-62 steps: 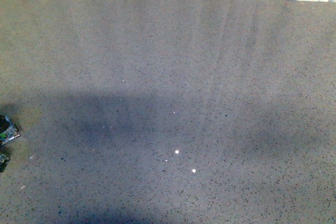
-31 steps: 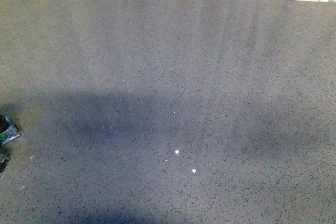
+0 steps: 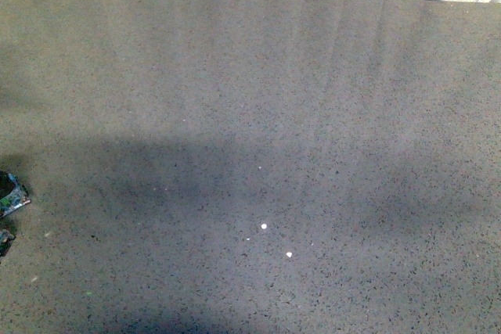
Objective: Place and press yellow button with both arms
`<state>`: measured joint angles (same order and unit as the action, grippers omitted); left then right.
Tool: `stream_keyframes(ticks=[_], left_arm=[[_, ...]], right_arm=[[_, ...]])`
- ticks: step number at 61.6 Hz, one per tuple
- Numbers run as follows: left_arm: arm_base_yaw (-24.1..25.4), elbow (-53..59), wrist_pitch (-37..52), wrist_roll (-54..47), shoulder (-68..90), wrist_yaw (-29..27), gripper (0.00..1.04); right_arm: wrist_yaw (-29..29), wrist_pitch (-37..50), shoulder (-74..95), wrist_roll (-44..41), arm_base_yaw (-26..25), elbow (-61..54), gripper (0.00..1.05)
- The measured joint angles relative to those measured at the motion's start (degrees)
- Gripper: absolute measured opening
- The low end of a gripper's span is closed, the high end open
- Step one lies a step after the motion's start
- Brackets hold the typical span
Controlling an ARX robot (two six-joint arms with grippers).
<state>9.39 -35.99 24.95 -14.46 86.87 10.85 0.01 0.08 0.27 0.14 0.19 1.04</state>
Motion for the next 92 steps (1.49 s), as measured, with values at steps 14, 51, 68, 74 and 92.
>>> stream_keyframes(ticks=[14, 51, 68, 74, 92], left_arm=[[-18.34, -0.63, 2.56, 0.39, 4.92, -5.18, 0.33], [-36.94, -7.74, 8.31, 0.98, 20.74, -8.96, 0.33], [-39.87, -10.86, 8.92, -0.22, 24.7, -9.88, 0.33], [-40.72, -11.96, 9.35, -1.07, 26.25, -10.05, 0.33], [-41.27, -13.29, 10.47, -2.75, 30.14, -10.05, 0.33]], right_arm=[[-0.02, 0.0, 0.0, 0.0, 0.0, 0.0, 0.96], [-0.02, 0.0, 0.0, 0.0, 0.0, 0.0, 0.96], [-0.02, 0.0, 0.0, 0.0, 0.0, 0.0, 0.96], [-0.02, 0.0, 0.0, 0.0, 0.0, 0.0, 0.96], [-0.02, 0.0, 0.0, 0.0, 0.0, 0.0, 0.96]])
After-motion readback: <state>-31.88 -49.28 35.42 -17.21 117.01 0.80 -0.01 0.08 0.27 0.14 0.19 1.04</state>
